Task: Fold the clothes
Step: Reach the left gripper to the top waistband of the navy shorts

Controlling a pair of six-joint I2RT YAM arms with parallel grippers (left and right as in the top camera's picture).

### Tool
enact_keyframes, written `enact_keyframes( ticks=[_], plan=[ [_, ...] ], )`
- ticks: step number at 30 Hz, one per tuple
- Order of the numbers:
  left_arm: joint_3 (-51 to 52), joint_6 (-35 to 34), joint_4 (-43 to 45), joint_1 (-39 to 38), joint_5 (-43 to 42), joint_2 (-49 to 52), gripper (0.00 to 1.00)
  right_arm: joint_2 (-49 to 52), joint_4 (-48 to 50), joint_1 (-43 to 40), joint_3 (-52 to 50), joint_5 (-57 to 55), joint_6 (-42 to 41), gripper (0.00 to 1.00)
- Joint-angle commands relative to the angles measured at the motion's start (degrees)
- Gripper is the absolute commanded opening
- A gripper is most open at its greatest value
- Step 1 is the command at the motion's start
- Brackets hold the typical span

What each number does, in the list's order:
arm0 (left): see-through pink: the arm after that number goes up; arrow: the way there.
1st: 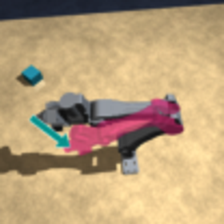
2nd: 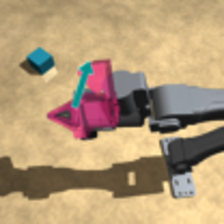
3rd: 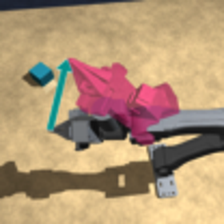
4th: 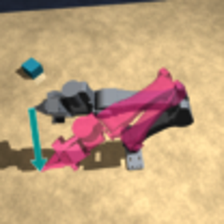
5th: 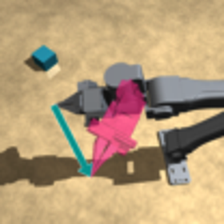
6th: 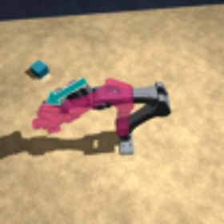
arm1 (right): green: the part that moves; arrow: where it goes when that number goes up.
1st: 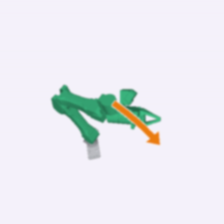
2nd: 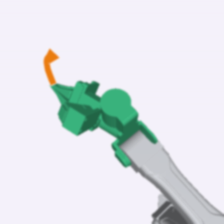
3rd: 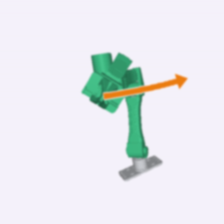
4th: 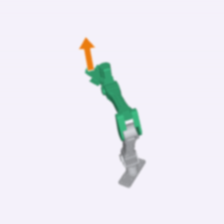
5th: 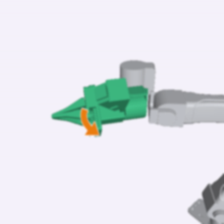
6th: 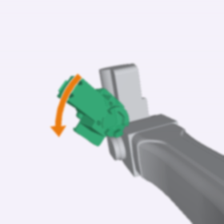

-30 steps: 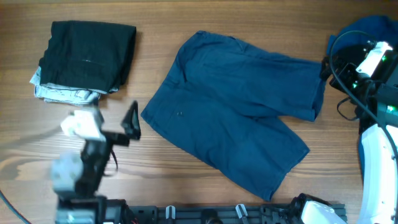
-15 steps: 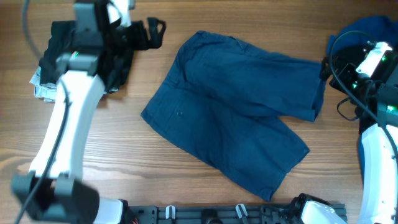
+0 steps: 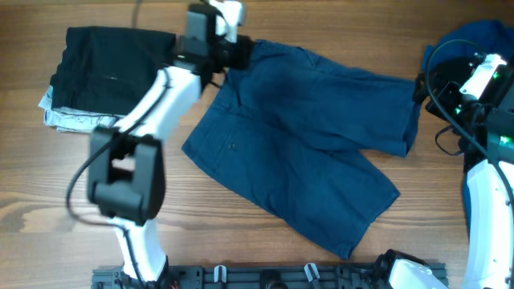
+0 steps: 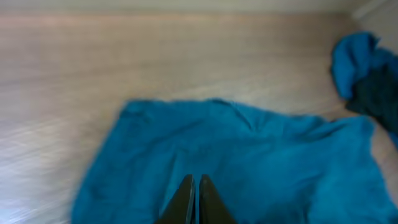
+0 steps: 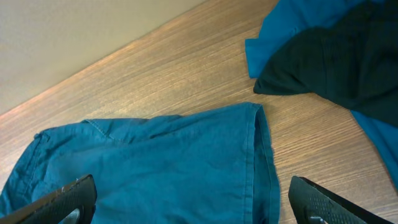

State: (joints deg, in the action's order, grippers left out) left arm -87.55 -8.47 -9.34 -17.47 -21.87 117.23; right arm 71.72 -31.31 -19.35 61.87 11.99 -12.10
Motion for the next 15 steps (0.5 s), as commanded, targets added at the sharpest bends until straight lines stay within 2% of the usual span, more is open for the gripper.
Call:
enact_keyframes(
  ticks=[1, 9, 15],
  plan=[
    [-1.1, -3.3, 2.0, -2.2, 6.9, 4.8, 0.04, 0.1, 0.2, -0.2, 0.7, 0.3, 0.1, 1.00],
    [-1.1, -4.4, 4.0, -2.2, 10.9, 11.0, 0.04, 0.1, 0.2, -0.2, 0.7, 0.3, 0.1, 1.00],
    [-1.1, -4.5, 4.6, -2.1, 20.7, 13.8, 0.04, 0.1, 0.2, -0.2, 0.7, 0.3, 0.1, 1.00]
  ],
)
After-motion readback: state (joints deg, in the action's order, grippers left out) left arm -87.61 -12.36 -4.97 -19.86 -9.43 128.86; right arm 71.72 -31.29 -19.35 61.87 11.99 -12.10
